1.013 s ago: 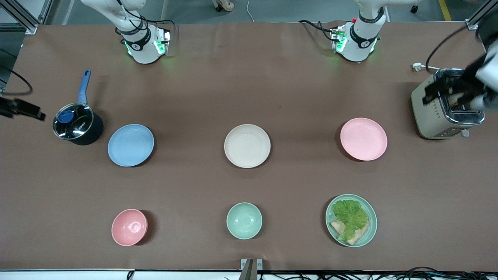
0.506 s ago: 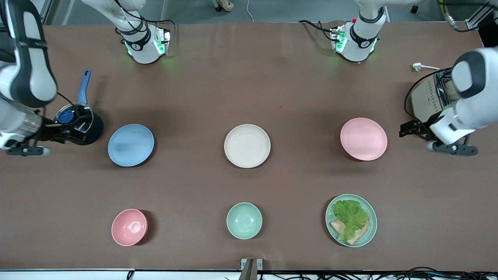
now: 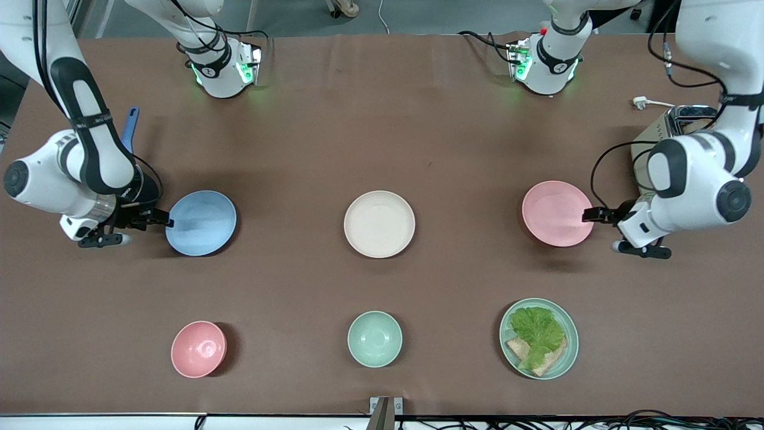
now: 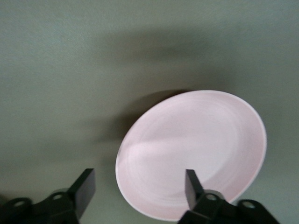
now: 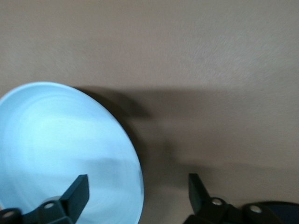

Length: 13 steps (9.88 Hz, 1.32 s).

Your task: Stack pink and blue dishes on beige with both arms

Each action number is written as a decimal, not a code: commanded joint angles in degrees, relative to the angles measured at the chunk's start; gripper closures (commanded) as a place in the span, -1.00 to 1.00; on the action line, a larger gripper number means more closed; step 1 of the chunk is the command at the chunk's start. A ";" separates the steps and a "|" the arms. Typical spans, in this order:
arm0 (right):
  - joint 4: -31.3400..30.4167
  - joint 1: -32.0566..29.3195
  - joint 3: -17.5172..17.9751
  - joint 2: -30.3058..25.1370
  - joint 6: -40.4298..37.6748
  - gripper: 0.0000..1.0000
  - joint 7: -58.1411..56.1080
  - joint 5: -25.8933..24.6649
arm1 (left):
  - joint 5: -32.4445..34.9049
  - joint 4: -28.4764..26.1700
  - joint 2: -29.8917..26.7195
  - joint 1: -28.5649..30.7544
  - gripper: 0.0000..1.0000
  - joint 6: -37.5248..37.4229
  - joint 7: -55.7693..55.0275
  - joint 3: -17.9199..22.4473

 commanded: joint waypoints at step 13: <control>33.38 3.77 -4.79 0.17 -42.83 0.99 16.90 -6.01 | -5.71 1.24 -8.18 1.00 0.99 -4.73 -7.83 -11.81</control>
